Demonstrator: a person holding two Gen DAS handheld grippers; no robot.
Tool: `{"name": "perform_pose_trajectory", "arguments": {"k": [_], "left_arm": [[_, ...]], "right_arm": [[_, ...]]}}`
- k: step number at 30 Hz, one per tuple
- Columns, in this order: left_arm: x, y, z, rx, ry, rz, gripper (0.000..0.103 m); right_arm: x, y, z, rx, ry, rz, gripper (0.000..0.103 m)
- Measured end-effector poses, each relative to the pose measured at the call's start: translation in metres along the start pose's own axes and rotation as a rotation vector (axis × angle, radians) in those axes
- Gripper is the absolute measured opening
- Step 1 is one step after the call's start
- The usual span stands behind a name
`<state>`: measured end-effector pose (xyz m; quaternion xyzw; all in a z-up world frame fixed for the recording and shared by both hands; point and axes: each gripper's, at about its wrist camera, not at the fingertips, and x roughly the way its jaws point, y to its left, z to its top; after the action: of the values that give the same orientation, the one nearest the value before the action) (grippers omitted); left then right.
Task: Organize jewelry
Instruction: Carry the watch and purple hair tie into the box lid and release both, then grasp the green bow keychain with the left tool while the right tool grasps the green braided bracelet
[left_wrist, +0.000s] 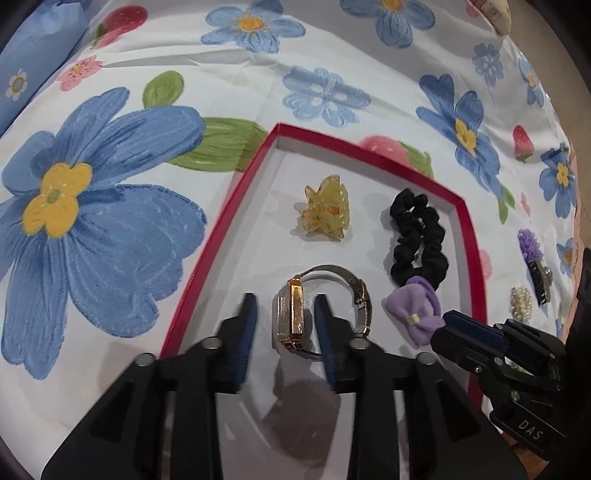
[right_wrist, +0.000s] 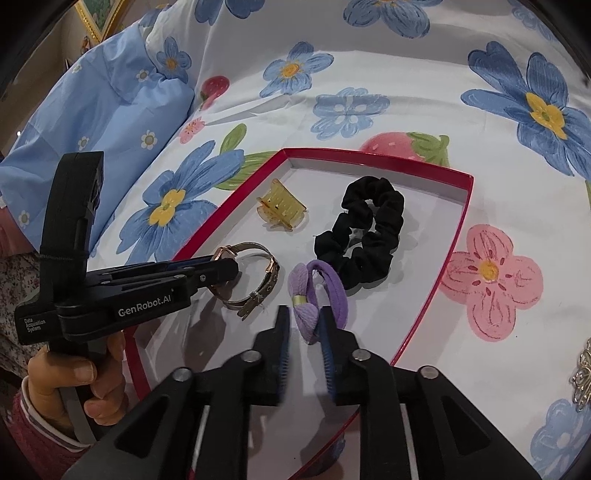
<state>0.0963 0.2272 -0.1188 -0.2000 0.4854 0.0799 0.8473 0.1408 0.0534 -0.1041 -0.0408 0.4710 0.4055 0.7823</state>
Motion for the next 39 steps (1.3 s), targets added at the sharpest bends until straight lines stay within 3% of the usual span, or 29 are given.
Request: {"name": "perform_pose_trajectory", "arguments": {"k": [9, 14, 24, 39], "left_arm": [[-0.039, 0.001, -0.009, -0.046, -0.069, -0.025, 0.04], [-0.057, -0.016, -0.022, -0.054, -0.095, -0.064, 0.047], [-0.073, -0.076, -0.05, 0.023, -0.093, -0.142, 0.047], [-0.07, -0.158, -0.082, 0.168, -0.029, -0.234, 0.048]], "right_arm": [[-0.036, 0.001, -0.005, 0.025, -0.066, 0.025, 0.025], [-0.067, -0.007, -0.017, 0.055, -0.111, 0.025, 0.034], [-0.126, -0.042, -0.058, 0.146, -0.171, -0.033, 0.034], [-0.205, -0.104, -0.121, 0.274, -0.242, -0.18, 0.036]]}}
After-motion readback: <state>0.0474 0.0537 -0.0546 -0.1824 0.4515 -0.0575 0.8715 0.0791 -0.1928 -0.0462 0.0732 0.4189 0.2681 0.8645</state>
